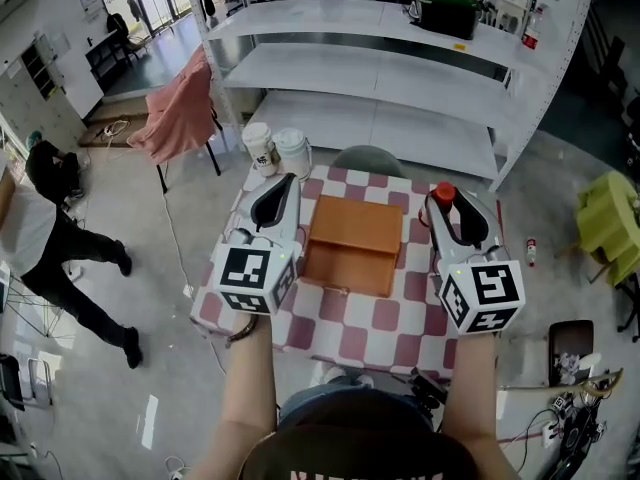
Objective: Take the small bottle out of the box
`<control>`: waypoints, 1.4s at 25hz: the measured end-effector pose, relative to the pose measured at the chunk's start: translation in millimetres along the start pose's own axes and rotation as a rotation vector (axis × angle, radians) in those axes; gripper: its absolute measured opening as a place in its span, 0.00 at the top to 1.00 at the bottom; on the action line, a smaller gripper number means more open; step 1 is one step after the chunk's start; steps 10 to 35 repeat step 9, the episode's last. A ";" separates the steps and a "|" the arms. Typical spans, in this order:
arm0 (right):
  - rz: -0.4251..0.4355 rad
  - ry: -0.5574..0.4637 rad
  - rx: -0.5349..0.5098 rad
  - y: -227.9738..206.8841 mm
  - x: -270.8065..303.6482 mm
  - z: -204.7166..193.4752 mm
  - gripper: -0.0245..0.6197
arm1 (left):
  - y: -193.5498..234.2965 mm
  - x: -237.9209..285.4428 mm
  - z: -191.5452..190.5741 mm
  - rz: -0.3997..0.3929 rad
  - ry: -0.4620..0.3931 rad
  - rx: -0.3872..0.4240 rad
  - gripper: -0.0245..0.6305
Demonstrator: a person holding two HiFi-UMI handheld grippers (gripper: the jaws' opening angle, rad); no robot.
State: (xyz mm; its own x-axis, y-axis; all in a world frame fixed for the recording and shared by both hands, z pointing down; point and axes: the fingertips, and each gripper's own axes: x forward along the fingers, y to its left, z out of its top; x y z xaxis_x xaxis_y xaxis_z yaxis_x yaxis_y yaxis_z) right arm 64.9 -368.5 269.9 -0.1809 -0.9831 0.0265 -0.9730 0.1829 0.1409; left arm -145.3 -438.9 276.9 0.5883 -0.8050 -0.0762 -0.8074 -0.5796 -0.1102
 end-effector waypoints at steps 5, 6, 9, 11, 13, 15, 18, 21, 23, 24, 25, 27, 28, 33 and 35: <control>0.006 -0.006 -0.005 0.4 -0.3 4.4 0.75 | 0.4 0.6 4.7 -0.015 -0.004 0.004 0.97; 0.009 -0.007 -0.007 0.3 -0.4 5.0 0.75 | 0.5 0.3 4.2 -0.018 -0.002 0.009 0.97; 0.011 -0.004 -0.008 -0.7 -0.4 5.9 0.75 | 0.7 0.0 4.4 -0.019 0.003 0.011 0.97; 0.011 -0.004 -0.008 -0.7 -0.4 5.9 0.75 | 0.7 0.0 4.4 -0.019 0.003 0.011 0.97; 0.011 -0.004 -0.008 -0.7 -0.4 5.9 0.75 | 0.7 0.0 4.4 -0.019 0.003 0.011 0.97; 0.011 -0.004 -0.008 -0.7 -0.4 5.9 0.75 | 0.7 0.0 4.4 -0.019 0.003 0.011 0.97; 0.011 -0.004 -0.008 -0.7 -0.4 5.9 0.75 | 0.7 0.0 4.4 -0.019 0.003 0.011 0.97; 0.011 -0.004 -0.008 -0.7 -0.4 5.9 0.75 | 0.7 0.0 4.4 -0.019 0.003 0.011 0.97; 0.011 -0.004 -0.008 -0.7 -0.4 5.9 0.75 | 0.7 0.0 4.4 -0.019 0.003 0.011 0.97; 0.011 -0.004 -0.008 -0.7 -0.4 5.9 0.75 | 0.7 0.0 4.4 -0.019 0.003 0.011 0.97; 0.011 -0.004 -0.008 -0.7 -0.4 5.9 0.75 | 0.7 0.0 4.4 -0.019 0.003 0.011 0.97; 0.011 -0.004 -0.008 -0.7 -0.4 5.9 0.75 | 0.7 0.0 4.4 -0.019 0.003 0.011 0.97; 0.011 -0.004 -0.008 -0.7 -0.4 5.9 0.75 | 0.7 0.0 4.4 -0.019 0.003 0.011 0.97; 0.011 -0.004 -0.008 -0.7 -0.4 5.9 0.75 | 0.7 0.0 4.4 -0.019 0.003 0.011 0.97; 0.011 -0.004 -0.008 -0.7 -0.4 5.9 0.75 | 0.7 0.0 4.4 -0.019 0.003 0.011 0.97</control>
